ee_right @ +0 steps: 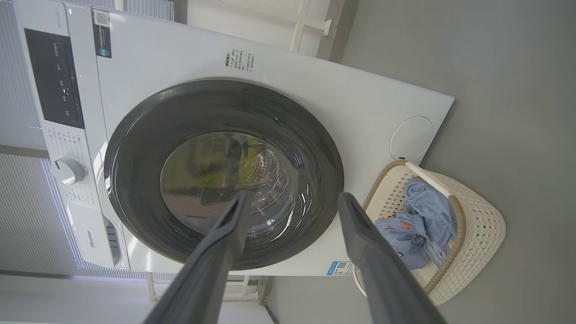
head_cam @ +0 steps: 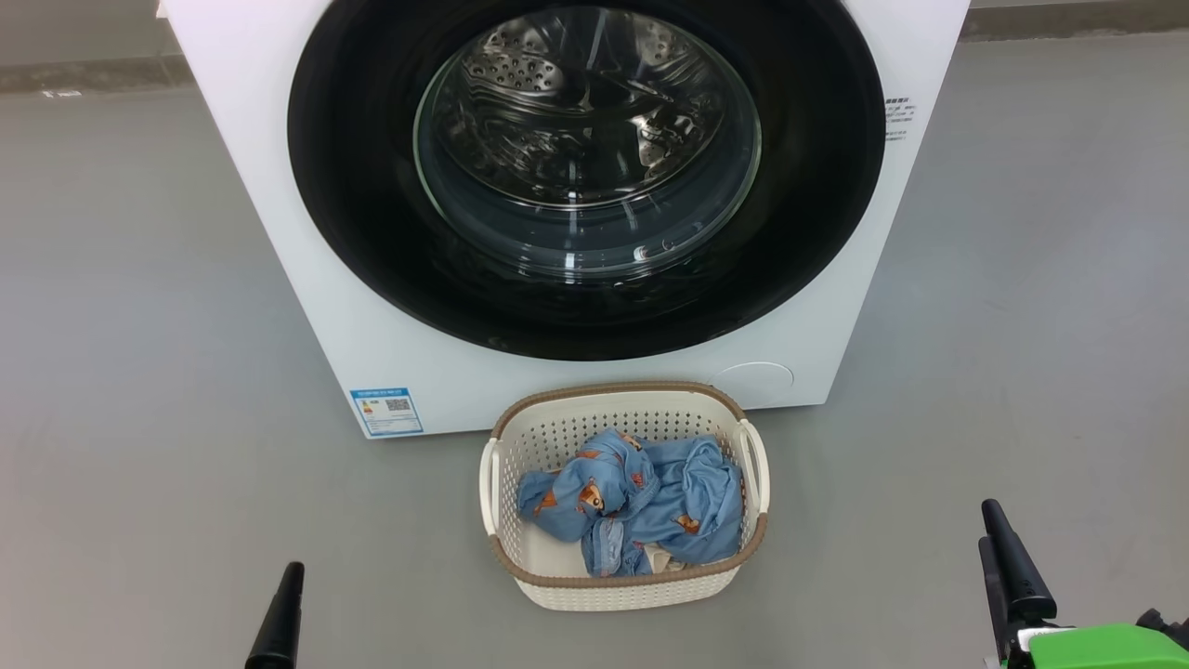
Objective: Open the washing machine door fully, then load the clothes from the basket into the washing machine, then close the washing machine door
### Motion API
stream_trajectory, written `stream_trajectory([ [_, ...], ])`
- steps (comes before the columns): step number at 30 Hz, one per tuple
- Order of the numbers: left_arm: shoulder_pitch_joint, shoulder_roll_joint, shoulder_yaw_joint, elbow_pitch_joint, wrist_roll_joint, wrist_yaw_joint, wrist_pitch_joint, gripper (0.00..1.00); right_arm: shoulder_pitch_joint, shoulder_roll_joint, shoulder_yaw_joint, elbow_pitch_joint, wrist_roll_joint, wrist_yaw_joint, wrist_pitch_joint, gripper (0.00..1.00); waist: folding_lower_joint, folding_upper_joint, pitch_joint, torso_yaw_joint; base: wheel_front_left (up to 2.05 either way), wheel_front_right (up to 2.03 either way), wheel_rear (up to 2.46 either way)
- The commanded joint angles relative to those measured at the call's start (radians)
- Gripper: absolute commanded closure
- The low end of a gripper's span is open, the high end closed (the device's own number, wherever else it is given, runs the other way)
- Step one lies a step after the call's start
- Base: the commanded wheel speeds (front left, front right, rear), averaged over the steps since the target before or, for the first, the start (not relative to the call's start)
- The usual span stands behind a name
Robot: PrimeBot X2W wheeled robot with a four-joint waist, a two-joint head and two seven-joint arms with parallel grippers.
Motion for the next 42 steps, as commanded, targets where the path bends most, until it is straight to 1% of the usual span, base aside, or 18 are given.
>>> stream_trajectory([
  [1,-0.026,0.016,0.01,-0.037,0.035,-0.001,-0.01,0.0,-0.017,-0.015,0.016,-0.033,-0.029,0.001,-0.014,0.0,-0.0001,-0.0001,0.0,0.0,0.0,0.0,0.0],
  [18,-0.028,0.029,0.0,-0.081,0.284,-0.002,-0.052,0.0,-0.02,-0.043,0.061,-0.041,-0.234,0.001,-0.057,0.0,-0.0001,-0.0001,0.007,0.003,0.0,0.0,0.0],
  [42,-0.022,0.026,0.001,-0.131,0.644,-0.003,-0.116,0.0,-0.025,-0.085,0.138,-0.033,-0.524,0.001,-0.121,0.0,-0.0001,-0.0001,0.007,0.01,0.0,0.0,0.0],
])
